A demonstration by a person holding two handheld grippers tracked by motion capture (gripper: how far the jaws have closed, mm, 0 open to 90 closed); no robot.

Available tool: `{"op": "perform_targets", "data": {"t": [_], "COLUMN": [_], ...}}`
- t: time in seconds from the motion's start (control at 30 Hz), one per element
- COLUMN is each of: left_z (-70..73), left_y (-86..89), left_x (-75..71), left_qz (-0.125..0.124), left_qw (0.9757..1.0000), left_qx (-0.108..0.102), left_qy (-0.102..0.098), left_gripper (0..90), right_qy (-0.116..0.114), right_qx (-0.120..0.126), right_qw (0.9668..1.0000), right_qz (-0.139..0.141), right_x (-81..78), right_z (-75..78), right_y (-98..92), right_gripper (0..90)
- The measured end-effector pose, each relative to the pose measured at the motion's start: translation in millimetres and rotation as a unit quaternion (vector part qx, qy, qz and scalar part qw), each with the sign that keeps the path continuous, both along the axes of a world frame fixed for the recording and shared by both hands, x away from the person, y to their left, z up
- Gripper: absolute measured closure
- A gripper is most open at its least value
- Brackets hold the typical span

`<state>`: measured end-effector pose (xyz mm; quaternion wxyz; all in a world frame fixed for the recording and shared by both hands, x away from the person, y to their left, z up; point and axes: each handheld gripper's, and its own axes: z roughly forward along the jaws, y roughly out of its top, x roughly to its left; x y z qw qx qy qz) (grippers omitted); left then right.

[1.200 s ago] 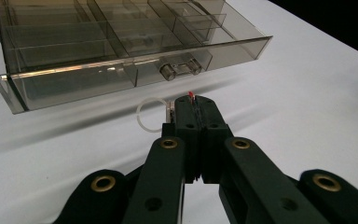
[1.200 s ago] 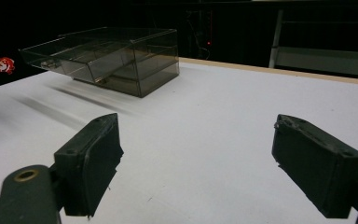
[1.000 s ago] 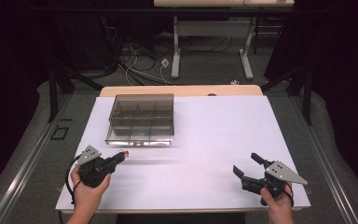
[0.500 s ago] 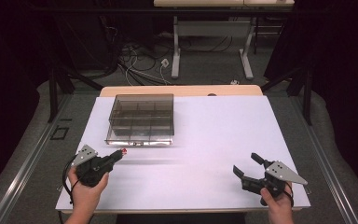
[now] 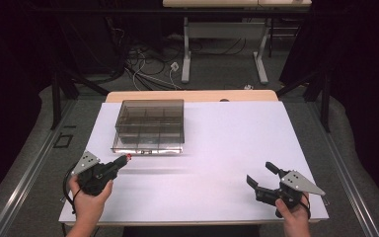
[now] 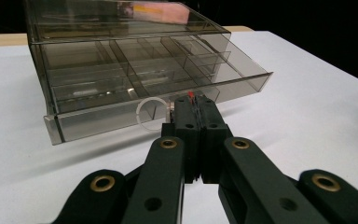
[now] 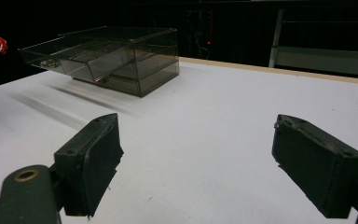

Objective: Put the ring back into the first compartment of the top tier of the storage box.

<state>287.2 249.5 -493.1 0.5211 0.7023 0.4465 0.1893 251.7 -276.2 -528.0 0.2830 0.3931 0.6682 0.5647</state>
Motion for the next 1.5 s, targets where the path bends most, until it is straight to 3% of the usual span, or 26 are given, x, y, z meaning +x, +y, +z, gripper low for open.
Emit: {"op": "perform_targets", "data": {"t": [0.43,0.83,1.2,1.5], "left_z": [8.2,12.7,11.7,4.2], "left_y": [4.2,0.1,-2.9,1.0], "left_x": [7.5,26.3,42.5,52.5], "left_qz": [0.008,0.008,0.010,0.027], "left_qw": [0.9999,0.9999,0.9998,0.9994], "left_qx": [-0.012,-0.010,-0.010,-0.013], "left_qy": [-0.007,-0.001,0.010,0.020], "left_gripper": [89.4,89.4,89.3,89.4], "right_qy": [0.002,0.000,0.003,0.003], "right_qx": [-0.001,-0.002,-0.001,-0.003], "right_qw": [1.0000,1.0000,1.0000,1.0000], "right_qz": [-0.002,-0.003,-0.002,-0.001], "right_x": [-0.1,-0.1,0.1,0.1], "right_z": [-0.1,-0.3,-0.5,-0.7], "right_y": [-0.1,-0.3,0.0,0.1], "right_gripper": [14.9,14.9,14.9,14.9]}}
